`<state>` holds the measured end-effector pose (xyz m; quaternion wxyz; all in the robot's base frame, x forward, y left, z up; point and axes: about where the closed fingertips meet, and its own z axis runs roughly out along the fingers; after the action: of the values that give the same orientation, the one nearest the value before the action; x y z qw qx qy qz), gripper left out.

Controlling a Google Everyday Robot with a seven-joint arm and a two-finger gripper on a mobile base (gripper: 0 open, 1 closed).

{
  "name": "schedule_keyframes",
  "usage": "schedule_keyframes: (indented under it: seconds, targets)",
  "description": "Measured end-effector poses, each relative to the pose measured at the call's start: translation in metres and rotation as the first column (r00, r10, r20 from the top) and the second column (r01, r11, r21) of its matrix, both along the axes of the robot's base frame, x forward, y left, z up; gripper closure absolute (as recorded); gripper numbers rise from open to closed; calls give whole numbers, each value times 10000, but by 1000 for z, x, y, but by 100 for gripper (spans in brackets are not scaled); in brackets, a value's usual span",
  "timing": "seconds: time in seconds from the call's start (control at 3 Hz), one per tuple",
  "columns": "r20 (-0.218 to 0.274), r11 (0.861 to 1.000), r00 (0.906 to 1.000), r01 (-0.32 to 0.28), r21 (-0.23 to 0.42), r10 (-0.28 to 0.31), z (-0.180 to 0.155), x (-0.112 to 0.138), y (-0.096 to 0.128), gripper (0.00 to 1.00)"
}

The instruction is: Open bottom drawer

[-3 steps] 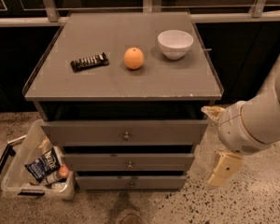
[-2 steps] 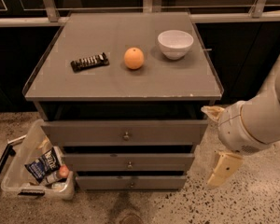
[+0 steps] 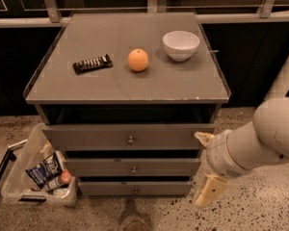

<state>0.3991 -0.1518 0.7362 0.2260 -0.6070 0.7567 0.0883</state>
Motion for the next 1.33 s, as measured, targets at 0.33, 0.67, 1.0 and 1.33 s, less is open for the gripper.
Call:
schedule_keyframes:
  seconds: [0.33,0.67,1.0,1.33]
  targets:
    - [40,9990,9999,151,425,-152,-49,7,5,0]
    - [367,9947,9992,125,1017,-163,-93,17,7,0]
    - [258,9891,9997,-19,1473,-20,-143,26,11,0]
    - [250,9891,9997,-39,1474,2,-144,26,12,0]
